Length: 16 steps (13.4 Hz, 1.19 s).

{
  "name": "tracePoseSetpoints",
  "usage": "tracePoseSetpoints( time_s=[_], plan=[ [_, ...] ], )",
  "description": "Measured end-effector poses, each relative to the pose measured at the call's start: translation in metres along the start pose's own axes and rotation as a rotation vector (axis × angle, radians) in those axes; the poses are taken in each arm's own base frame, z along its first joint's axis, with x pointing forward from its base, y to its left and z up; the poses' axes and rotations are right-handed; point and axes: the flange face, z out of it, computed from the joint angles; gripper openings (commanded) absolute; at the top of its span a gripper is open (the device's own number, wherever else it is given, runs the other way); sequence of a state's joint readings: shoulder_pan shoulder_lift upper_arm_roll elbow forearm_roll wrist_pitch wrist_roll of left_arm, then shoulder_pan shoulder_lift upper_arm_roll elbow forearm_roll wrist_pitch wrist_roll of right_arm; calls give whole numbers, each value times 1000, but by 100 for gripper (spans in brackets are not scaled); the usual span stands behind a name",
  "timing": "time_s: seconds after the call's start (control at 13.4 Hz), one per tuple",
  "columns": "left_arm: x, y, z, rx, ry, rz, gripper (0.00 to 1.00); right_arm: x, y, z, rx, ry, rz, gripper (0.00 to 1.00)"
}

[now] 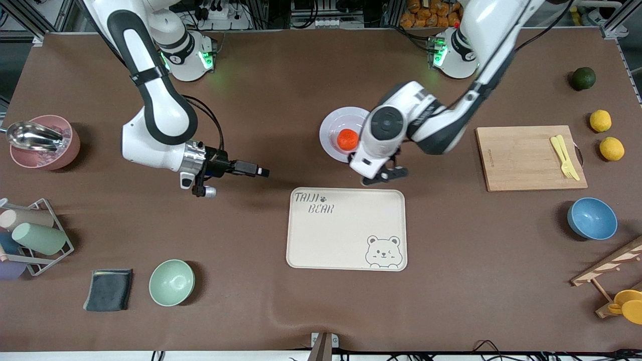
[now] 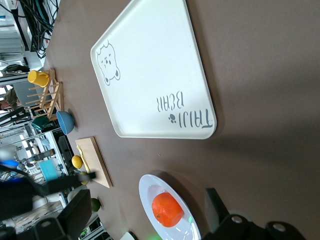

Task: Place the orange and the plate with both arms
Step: 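Carry the orange to the white plate while the right gripper approaches, then release the orange on the plate while the right gripper grips the rim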

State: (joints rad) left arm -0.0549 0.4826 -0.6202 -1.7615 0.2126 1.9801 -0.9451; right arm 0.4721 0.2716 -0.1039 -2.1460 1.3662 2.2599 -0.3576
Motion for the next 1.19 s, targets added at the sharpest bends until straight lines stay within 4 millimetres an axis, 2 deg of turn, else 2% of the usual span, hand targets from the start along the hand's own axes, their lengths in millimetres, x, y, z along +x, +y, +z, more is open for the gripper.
tracePoseSetpoints(
  time_s=[0.07,0.22,0.45,0.67,0.89,1.19],
  plan=[
    [18,-18,-20,3,3,9,100,-9,3,11,6,2,-5,97],
    [49,-51,-47,-3,8,26,100,-26,6,30,17,-7,-10,94],
    [83,-95,-67,-28,27,54,100,-49,13,58,39,-29,-2,86],
    [96,-137,-87,-2,18,122,100,-73,26,90,15,-42,1,84],
    [106,-180,-115,10,46,165,100,-90,41,113,18,-47,-7,79],
    [98,-209,-152,11,82,188,100,-127,55,154,33,-10,1,70]
  ],
)
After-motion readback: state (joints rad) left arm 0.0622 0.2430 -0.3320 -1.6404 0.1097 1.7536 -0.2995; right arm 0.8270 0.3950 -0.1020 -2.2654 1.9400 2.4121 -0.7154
